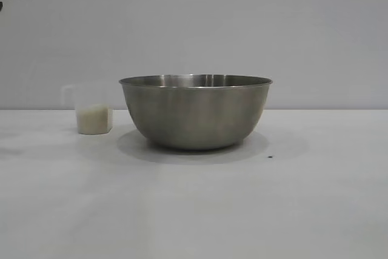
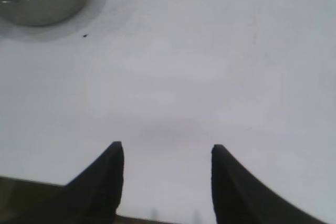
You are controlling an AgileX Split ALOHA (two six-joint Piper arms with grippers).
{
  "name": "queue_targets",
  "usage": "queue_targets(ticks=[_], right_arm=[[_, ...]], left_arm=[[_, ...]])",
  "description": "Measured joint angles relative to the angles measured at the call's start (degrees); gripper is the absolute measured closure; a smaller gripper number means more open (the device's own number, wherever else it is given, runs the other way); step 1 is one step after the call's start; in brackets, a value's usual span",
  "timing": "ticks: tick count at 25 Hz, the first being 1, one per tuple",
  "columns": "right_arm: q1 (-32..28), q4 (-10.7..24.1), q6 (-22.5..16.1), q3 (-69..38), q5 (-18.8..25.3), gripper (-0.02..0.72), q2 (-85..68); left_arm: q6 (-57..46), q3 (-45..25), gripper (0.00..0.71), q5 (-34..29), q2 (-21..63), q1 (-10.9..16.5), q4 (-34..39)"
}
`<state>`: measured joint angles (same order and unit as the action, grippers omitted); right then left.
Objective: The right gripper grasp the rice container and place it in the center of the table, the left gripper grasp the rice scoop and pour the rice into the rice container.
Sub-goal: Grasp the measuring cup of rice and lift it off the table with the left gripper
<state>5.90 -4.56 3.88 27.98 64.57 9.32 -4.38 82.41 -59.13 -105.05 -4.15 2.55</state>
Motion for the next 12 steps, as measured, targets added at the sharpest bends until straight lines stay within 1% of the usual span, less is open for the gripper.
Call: queue_targets(ticks=[5, 9, 12], right_arm=[[0.0, 0.0, 0.0, 0.0, 0.0, 0.376, 0.0], [0.0, 0.0, 0.0, 0.0, 0.0, 0.376, 0.0], [0.0, 0.0, 0.0, 0.0, 0.0, 0.376, 0.0]], left_arm=[[-1.8, 0.0, 0.459, 2.5, 0.0, 0.0, 0.0], [-3.0, 0.0, 0.459, 5.0, 0.0, 0.0, 1.7], [-5.0, -1.1, 0.459, 8.6, 0.0, 0.0, 3.8]])
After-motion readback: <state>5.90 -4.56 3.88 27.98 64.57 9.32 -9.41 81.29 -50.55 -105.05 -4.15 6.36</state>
